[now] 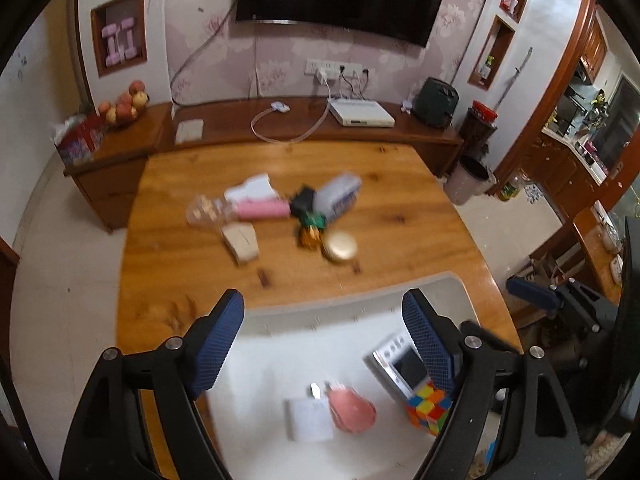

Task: Organize rigid objects
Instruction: 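Open both tools and move them to the clear case and hair rollers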

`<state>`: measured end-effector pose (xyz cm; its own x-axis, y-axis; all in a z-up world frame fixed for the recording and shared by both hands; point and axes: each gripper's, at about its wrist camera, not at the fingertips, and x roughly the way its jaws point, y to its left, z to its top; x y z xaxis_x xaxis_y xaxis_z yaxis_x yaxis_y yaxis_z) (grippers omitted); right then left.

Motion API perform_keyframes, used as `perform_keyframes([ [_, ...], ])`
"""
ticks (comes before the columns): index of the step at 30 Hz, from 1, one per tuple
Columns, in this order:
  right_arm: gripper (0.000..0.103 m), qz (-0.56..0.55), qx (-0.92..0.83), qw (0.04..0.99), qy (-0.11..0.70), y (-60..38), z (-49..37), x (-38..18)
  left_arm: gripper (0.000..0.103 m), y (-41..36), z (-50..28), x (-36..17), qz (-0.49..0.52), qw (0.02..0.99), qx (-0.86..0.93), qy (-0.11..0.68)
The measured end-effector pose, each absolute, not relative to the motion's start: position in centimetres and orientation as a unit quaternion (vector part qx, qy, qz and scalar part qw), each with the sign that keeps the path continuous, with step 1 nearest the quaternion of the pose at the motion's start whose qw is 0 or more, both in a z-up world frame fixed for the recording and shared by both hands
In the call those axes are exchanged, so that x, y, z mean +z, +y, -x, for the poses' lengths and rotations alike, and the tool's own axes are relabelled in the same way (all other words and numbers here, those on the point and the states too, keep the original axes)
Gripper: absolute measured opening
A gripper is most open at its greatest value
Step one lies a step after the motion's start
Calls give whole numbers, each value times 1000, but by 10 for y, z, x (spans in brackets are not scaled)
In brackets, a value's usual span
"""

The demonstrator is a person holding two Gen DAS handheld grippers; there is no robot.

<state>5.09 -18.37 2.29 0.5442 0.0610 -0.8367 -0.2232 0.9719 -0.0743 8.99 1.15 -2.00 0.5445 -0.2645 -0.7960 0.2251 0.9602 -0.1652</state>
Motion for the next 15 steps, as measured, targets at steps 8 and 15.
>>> perform_keyframes([
  [8,70,15,68,881,468,-201,-121,73,85,23,-130,10,-11,895,-113,432],
  [15,70,-71,67,861,499,-212,-192,81,85,33,-171,6,-10,888,-111,447],
])
